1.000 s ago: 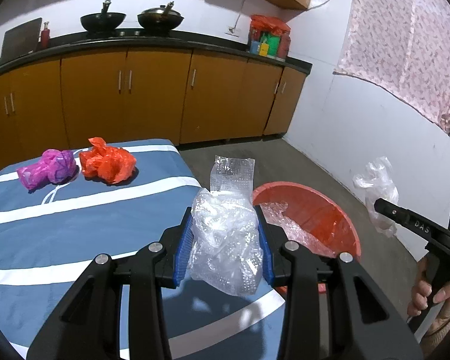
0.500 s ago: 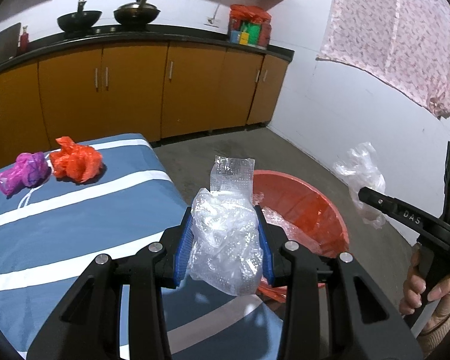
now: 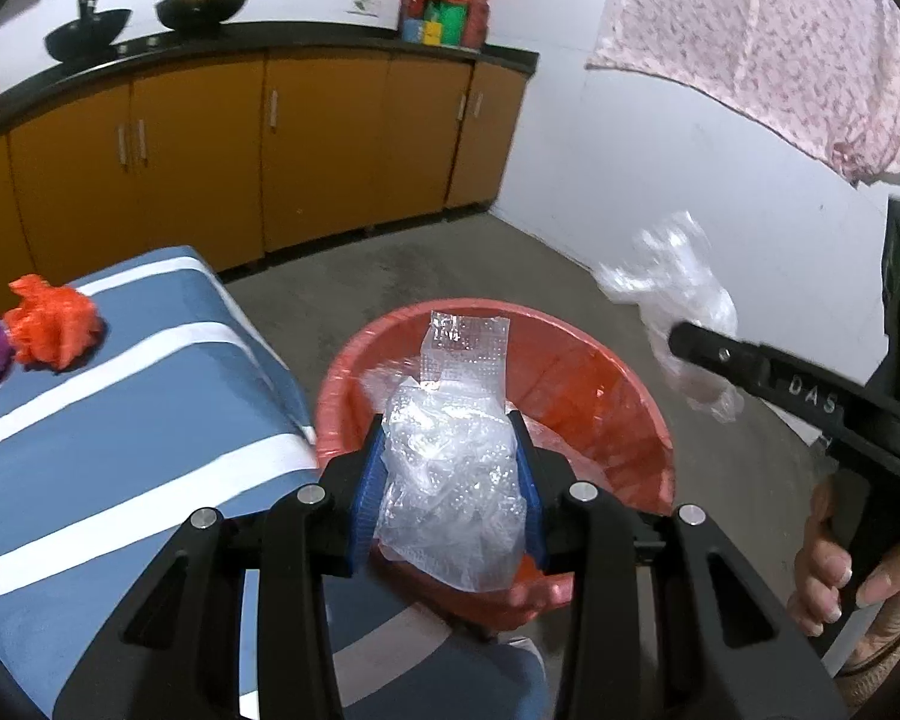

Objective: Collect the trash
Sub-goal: 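Carry the clear tray and white bag over the basket and open both tools, then grasp the pink bag with the left tool while the right tool grasps the red bag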

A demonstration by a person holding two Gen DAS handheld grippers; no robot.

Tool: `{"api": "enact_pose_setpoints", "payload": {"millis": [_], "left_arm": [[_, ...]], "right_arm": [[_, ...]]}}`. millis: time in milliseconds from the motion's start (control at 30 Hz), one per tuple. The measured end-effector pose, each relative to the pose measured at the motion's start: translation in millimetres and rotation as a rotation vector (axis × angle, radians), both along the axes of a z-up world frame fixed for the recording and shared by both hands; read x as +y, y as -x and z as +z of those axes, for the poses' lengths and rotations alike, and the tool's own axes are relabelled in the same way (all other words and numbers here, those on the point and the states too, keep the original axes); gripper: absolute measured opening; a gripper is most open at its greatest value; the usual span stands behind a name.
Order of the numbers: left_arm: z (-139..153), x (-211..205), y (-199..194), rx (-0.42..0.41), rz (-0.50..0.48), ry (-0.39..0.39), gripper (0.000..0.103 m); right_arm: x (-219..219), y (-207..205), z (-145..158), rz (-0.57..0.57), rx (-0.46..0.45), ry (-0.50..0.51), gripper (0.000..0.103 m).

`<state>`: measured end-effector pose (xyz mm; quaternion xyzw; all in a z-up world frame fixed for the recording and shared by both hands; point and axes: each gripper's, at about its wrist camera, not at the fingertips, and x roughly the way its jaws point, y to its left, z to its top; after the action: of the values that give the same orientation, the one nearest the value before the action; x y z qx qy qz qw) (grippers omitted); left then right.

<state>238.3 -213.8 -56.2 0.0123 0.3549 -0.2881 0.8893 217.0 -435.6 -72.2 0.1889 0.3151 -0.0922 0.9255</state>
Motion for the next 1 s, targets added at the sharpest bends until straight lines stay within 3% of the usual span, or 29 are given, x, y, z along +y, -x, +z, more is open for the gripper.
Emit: {"api": "enact_pose_setpoints", "payload": {"millis": [233,367,533,933,1000], "left_arm": [[-13.5,-21.8,-8.9,0.027,-0.055,-0.017,0.039],[-19.5,-22.1,-11.8,0.037,-0.058,-0.025,0.056],[-23.3,-7.6,-17.3,0.059,-0.04,0.004,0.062],[-21.3,77.2,-17.6,0.034,0.123,-0.005,0.074],[-20.2,98.6,-18.1,0.015,0.168,-0.03,0.084]], "right_arm": [[-5.3,-20.0,3.7,0.014,-0.01,-0.003,0.036],[-8.4,-26.4,1.6,0.024,-0.007,-0.009,0.041],[-11.7,-25.0,-4.4,0.025,-0.004,-0.02,0.05],[17.7,-27.6,4.3,0.055,-0.011,0.025,0.062],[31.3,-31.6,7.5,0.082,-0.015,0.044,0.065]]}}
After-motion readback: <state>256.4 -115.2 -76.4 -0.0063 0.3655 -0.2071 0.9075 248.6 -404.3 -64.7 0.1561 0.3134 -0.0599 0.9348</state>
